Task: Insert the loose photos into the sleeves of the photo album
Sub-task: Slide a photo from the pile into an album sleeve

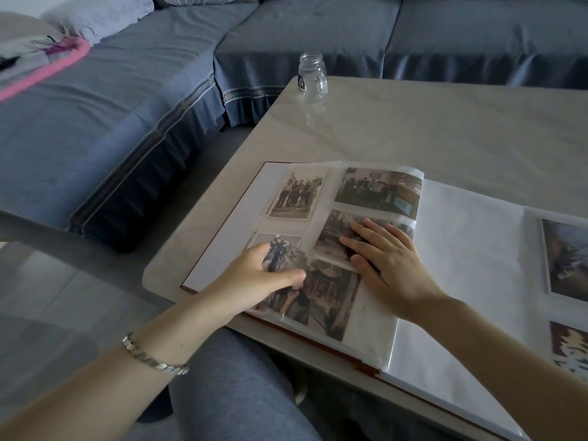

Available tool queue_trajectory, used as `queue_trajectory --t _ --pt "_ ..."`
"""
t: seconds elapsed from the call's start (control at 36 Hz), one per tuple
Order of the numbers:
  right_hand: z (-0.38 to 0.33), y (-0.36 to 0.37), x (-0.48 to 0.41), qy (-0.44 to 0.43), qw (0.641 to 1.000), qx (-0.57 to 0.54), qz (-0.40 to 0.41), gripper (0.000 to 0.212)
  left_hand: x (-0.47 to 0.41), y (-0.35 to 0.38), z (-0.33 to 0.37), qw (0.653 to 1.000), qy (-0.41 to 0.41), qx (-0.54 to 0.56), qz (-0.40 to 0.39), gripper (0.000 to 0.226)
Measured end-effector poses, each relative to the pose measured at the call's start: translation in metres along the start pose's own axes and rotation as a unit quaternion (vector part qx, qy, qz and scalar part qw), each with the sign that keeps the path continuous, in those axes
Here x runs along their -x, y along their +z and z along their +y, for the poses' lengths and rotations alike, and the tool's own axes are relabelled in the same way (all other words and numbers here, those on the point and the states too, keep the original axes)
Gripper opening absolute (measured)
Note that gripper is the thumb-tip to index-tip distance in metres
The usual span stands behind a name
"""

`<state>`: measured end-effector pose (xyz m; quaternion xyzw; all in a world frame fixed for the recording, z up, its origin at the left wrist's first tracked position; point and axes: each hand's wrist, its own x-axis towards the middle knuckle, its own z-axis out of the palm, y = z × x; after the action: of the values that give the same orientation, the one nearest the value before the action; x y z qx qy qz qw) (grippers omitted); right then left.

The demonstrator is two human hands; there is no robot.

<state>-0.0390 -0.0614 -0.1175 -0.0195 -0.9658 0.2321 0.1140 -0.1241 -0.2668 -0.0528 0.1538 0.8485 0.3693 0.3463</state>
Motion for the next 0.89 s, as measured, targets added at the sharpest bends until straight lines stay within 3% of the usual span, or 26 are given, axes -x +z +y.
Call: queue_trajectory --t 0.14,0.25,0.39,0.53,0.61,0.78,0.89 --pt "0.001 0.000 0.003 0.015 0.998 -0.053 0.024 0.059 0.003 0.009 0.004 0.999 0.001 -0.026 0.042 0.060" --pt "0.001 -0.001 0.014 0.100 0.987 -0.102 0.075 0.057 0.004 0.012 0.006 0.995 -0.007 -0.003 0.095 0.086" --pt "0.005 -0.012 0.025 0.198 0.959 -0.185 0.086 0.044 0.006 0.007 0.009 0.984 0.006 0.021 0.177 0.072" --pt "0.007 -0.020 0.031 0.188 0.962 -0.197 0.036 0.067 0.014 0.006 0.021 0.975 0.037 0.024 0.220 0.066" --pt "0.008 -0.022 0.030 0.182 0.963 -0.194 0.035 0.056 0.021 0.009 0.027 0.974 0.060 0.029 0.217 0.060" --pt "0.014 -0.019 0.033 0.165 0.969 -0.185 0.024 0.045 0.031 0.015 0.035 0.966 0.127 -0.049 0.221 0.026" --pt "0.017 -0.018 0.034 0.152 0.972 -0.177 0.030 0.045 0.033 0.015 0.040 0.962 0.147 -0.070 0.219 0.031"
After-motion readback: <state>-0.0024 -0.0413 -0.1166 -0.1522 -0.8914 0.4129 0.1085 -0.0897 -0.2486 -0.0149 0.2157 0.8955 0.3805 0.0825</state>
